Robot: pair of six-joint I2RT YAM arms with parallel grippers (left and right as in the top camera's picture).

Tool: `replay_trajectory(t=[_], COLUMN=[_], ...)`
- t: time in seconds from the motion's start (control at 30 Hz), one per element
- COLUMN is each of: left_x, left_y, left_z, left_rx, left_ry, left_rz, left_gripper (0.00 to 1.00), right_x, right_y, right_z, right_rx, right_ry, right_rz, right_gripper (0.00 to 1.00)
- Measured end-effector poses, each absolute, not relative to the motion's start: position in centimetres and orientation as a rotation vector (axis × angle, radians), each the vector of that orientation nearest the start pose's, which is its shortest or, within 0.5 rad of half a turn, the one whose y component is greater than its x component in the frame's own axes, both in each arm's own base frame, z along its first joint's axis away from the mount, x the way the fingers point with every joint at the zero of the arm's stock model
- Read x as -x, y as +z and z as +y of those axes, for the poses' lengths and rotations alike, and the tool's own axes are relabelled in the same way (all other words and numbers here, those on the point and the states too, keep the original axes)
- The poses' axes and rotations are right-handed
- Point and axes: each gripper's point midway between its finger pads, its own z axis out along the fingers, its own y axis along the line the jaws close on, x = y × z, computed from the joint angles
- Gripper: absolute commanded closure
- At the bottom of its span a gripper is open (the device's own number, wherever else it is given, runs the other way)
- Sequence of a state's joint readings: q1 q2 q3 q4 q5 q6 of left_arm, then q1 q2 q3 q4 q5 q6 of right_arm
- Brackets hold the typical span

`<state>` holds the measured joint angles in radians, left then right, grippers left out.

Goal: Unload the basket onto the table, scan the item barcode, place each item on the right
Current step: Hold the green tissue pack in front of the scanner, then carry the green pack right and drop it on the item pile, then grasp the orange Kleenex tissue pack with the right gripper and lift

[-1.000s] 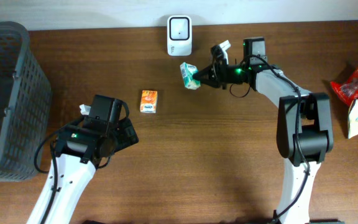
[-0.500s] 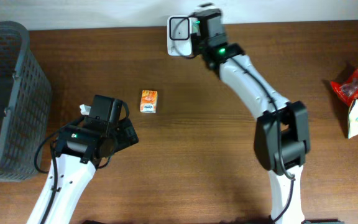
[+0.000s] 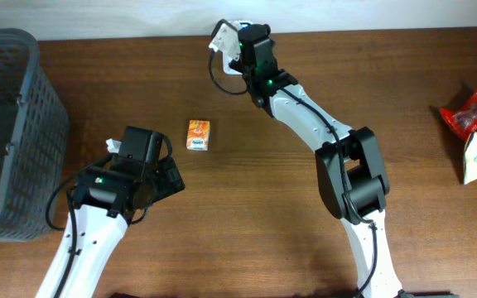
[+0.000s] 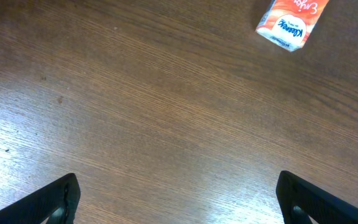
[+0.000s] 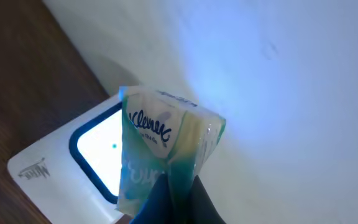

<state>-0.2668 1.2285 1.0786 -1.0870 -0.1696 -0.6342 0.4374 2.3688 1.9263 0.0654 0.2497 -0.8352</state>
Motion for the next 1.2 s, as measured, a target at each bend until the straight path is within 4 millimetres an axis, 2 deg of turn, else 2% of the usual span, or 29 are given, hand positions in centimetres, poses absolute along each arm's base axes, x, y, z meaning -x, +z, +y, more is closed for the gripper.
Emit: replay_trajectory(t=[0.03, 0.17, 0.23, 0.3, 0.37, 0.4, 0.47, 0.5, 0.53, 0.57, 0.6, 0.63, 0.7, 0.77, 0.87, 0.9, 0.93, 0.97, 1.07, 1.1, 1.2], left_x=[-26.1, -26.1, -26.1, -26.1, -26.1, -26.1, -26.1, -26.1, -26.1, -26.1, -26.1, -26.1, -26.1, -26.1, -26.1, -26.1, -26.1, -26.1, -26.1, -26.1, -26.1], left_y=[15.5, 15.5, 15.5, 15.5, 15.5, 15.5, 15.5, 15.5, 15.5, 15.5, 15.5, 15.5, 15.5, 15.5, 15.5, 15.5, 15.5, 15.5, 15.5, 15.5, 15.5], left_z=[-4.1, -4.1, -4.1, -4.1, -4.1, -4.1, -4.1, -4.1, -4.1, -4.1, -4.1, -4.1, -4.1, -4.1, -4.1, -4.1, -4.1, -4.1, -4.1, -4.1, -4.1], left_rx=[0.545, 0.545, 0.545, 0.545, 0.545, 0.545, 0.545, 0.545, 0.545, 0.545, 0.545, 0.545, 0.545, 0.545, 0.545, 0.545, 0.545, 0.545, 0.545, 0.545, 0.545], left_ry=[0.009, 0.009, 0.009, 0.009, 0.009, 0.008, 0.009, 0.008, 0.009, 0.01, 0.008, 0.008, 0.008, 0.008, 0.009, 0.009, 0.009, 0.008, 0.009, 0.008, 0.009], left_rz=[2.715, 2.715, 2.715, 2.715, 2.715, 2.713, 2.715, 2.714, 2.714, 2.716, 2.715, 2.714, 2.713, 2.713, 2.715, 2.715, 2.715, 2.714, 2.715, 2.714, 2.715], left_gripper=[0.01, 0.01, 0.01, 0.01, 0.01, 0.01, 0.01, 0.01, 0.01, 0.01, 0.01, 0.01, 0.01, 0.01, 0.01, 0.01, 0.01, 0.01, 0.01, 0.01, 0.01], right_x=[-63.6, -64.5, -65.0, -65.3, -65.1, -64.5, -63.7, -62.3, -60.9, -57.0, -55.7, -53.0, -48.5, -43.8, -39.4, -37.9, -37.2, -37.0, -38.3, -38.8, -41.4], right_y=[16.0, 13.4, 14.1, 14.7, 14.3, 14.0, 16.7, 18.6, 21.2, 23.2, 24.1, 23.1, 20.0, 18.0, 17.2, 16.9, 16.5, 16.1, 14.1, 13.6, 12.9], right_z=[25.2, 24.6, 23.8, 21.9, 19.2, 16.7, 12.7, 8.7, 3.8, -5.1, -9.5, -13.8, -20.9, -28.0, -33.2, -35.0, -35.8, -36.0, -35.0, -34.1, -29.3], right_rx=[1.06, 1.077, 0.996, 0.845, 0.676, 0.586, 0.398, 0.248, 0.072, -0.193, -0.341, -0.46, -0.66, -0.903, -1.147, -1.224, -1.262, -1.282, -1.266, -1.253, -1.133], right_ry=[-0.523, -0.556, -0.572, -0.618, -0.654, -0.657, -0.632, -0.614, -0.606, -0.652, -0.676, -0.725, -0.784, -0.682, -0.612, -0.593, -0.578, -0.549, -0.437, -0.368, -0.043], right_rz=[1.642, 1.642, 1.649, 1.705, 1.811, 1.913, 1.986, 2.062, 2.102, 2.194, 2.18, 2.254, 2.365, 2.411, 2.366, 2.34, 2.33, 2.328, 2.372, 2.396, 2.476], right_gripper=[0.96, 0.96, 0.96, 0.96, 0.96, 0.96, 0.96, 0.96, 0.96, 0.96, 0.96, 0.96, 0.96, 0.96, 0.94, 0.36, 0.12, 0.02, 0.01, 0.01, 0.01])
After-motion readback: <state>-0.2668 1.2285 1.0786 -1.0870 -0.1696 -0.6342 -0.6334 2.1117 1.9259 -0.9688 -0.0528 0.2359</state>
